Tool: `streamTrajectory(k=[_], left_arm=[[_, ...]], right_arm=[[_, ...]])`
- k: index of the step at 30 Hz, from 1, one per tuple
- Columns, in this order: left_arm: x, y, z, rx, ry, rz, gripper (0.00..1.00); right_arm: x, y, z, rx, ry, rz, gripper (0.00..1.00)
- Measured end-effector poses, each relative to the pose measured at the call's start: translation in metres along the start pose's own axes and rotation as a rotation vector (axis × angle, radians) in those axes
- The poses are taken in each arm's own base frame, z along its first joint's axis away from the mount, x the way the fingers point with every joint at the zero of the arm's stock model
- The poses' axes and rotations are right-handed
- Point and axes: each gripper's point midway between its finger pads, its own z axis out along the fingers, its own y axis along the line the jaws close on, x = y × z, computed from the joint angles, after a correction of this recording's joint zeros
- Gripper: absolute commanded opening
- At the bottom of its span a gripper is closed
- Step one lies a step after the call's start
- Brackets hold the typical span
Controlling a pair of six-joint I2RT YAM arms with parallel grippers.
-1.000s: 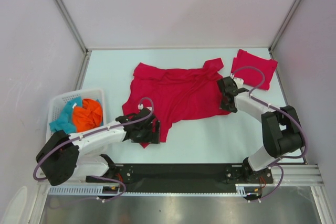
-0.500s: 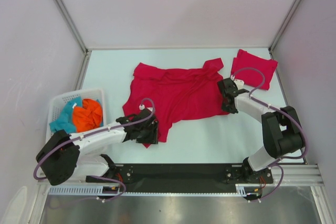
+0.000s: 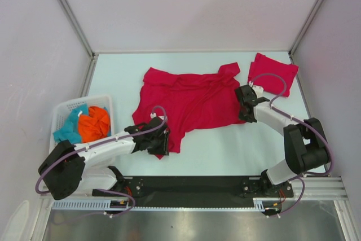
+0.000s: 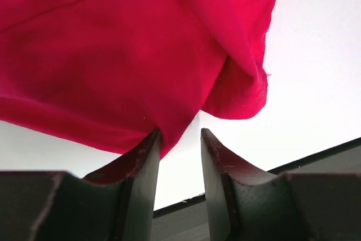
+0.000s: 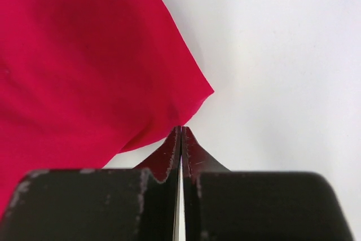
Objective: Fold and stack the t-shirts
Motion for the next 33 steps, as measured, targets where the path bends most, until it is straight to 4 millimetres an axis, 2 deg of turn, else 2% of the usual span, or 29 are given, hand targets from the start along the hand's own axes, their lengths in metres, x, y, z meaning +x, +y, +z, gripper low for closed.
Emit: streamTrajectory(k=[3, 4, 7, 10, 18, 21, 27, 33], left_arm=[[0.0, 0.0, -0.001, 0.0, 0.0, 0.0, 0.36], [0.0, 0.0, -0.001, 0.0, 0.0, 0.0, 0.36], [-0.001, -0.001, -0.005, -0.003, 0.002, 0.0, 0.32], [-0.006, -0.004, -0.013, 0.005, -0.013, 0.002, 0.31], [-0.046, -0.029, -0.05, 0.048, -0.129, 0.018, 0.29], [-0.057, -0.035, -0.058, 0.057, -0.159, 0.021, 0.29], [-0.051, -0.028, -0.053, 0.028, -0.137, 0.026, 0.3], [-0.032, -0.007, -0.035, -0.044, -0.077, 0.028, 0.32]], right_arm=[[-0.001, 0.0, 0.0, 0.0, -0.004, 0.001, 0.08], [-0.001, 0.0, -0.001, 0.0, -0.003, 0.0, 0.2], [0.0, 0.0, 0.0, 0.003, 0.002, -0.006, 0.32], [0.003, 0.001, 0.005, 0.013, 0.021, -0.022, 0.36], [0.014, 0.005, 0.016, 0.025, 0.06, -0.051, 0.38], [0.012, 0.008, 0.017, 0.025, 0.062, -0.054, 0.38], [0.01, 0.01, 0.019, 0.021, 0.059, -0.052, 0.38], [0.009, 0.012, 0.018, 0.018, 0.056, -0.055, 0.39]])
